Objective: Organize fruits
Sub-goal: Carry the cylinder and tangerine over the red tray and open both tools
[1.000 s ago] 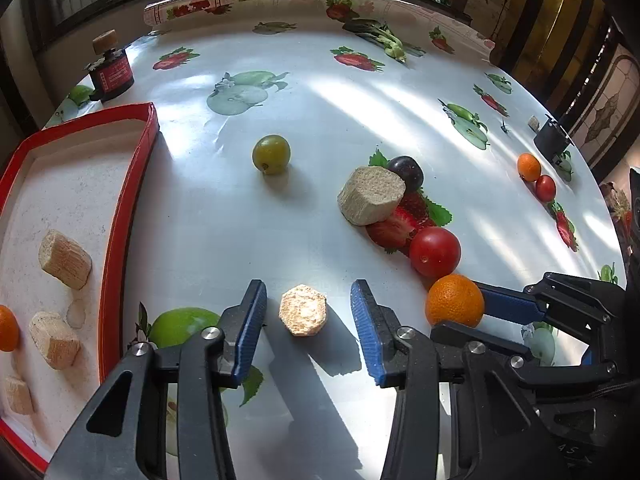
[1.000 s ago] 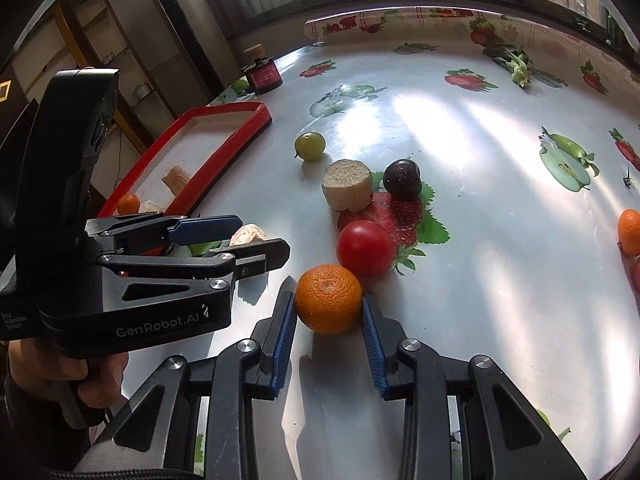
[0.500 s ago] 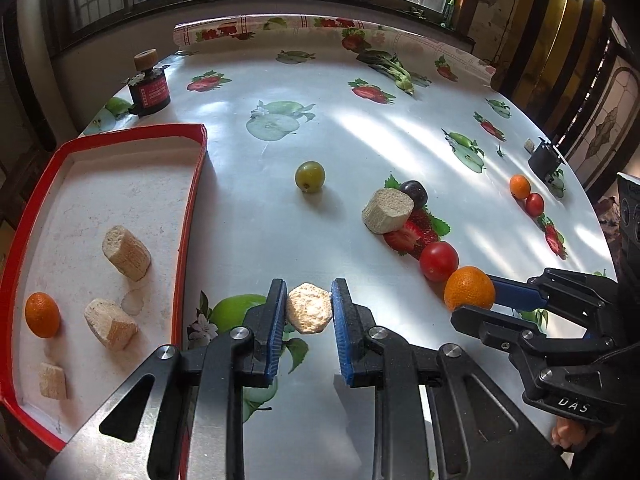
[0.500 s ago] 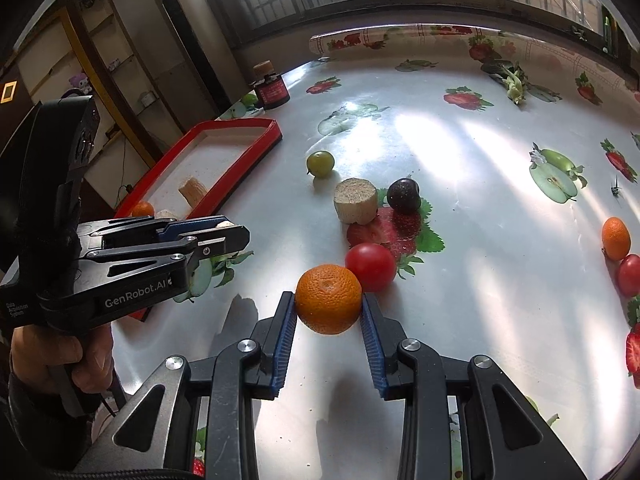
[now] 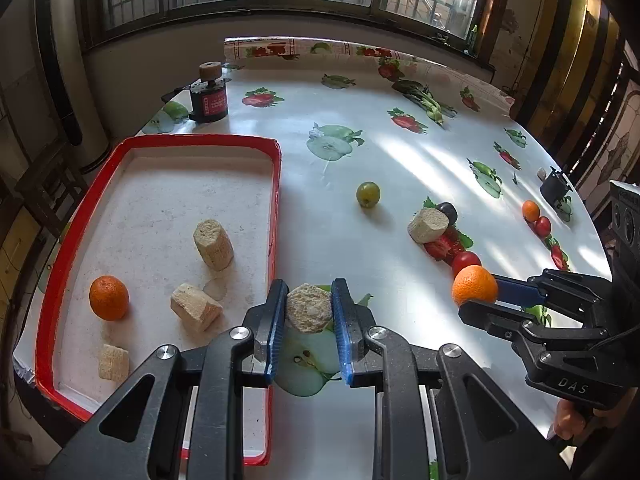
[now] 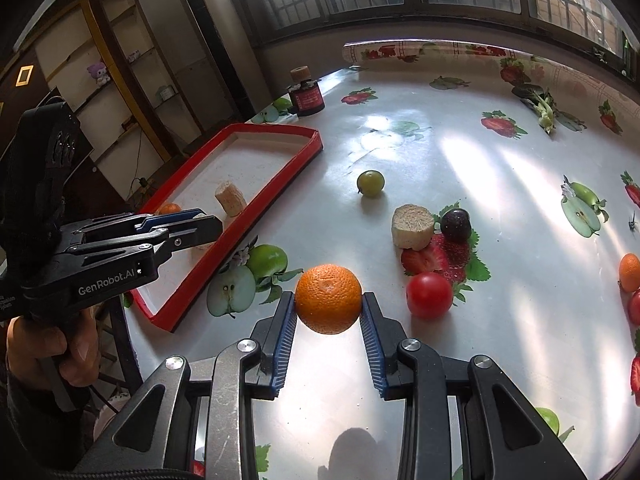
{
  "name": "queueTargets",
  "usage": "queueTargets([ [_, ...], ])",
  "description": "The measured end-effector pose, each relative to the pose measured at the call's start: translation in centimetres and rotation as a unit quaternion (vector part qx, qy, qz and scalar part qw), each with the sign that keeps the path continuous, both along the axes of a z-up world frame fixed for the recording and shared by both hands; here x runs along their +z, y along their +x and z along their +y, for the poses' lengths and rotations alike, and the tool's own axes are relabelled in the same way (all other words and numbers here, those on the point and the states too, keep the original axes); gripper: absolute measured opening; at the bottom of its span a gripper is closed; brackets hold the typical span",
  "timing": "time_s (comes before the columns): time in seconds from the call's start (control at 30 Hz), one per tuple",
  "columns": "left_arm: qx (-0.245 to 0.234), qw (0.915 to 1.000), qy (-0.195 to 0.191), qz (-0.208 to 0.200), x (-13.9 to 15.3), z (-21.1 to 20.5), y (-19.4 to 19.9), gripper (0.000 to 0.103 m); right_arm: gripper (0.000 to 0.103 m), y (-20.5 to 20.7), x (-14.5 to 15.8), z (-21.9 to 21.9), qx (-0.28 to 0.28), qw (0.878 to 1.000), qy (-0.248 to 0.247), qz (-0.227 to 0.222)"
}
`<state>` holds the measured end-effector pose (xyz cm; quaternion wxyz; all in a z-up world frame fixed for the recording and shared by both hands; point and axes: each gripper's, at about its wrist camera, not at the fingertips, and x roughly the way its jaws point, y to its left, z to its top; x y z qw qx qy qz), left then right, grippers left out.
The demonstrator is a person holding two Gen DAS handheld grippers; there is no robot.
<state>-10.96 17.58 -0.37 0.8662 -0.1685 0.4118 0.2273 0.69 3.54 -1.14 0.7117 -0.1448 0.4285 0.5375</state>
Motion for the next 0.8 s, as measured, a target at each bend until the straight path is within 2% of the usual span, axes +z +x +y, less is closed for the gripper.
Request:
queueTargets([
  [0.8,0.049,0.9988,-0.005,-0.005,0.1,4.8,-3.8,0.02,0.033,-1.8,1.1,6.5,0.04,0.999,0.008,-0.005],
])
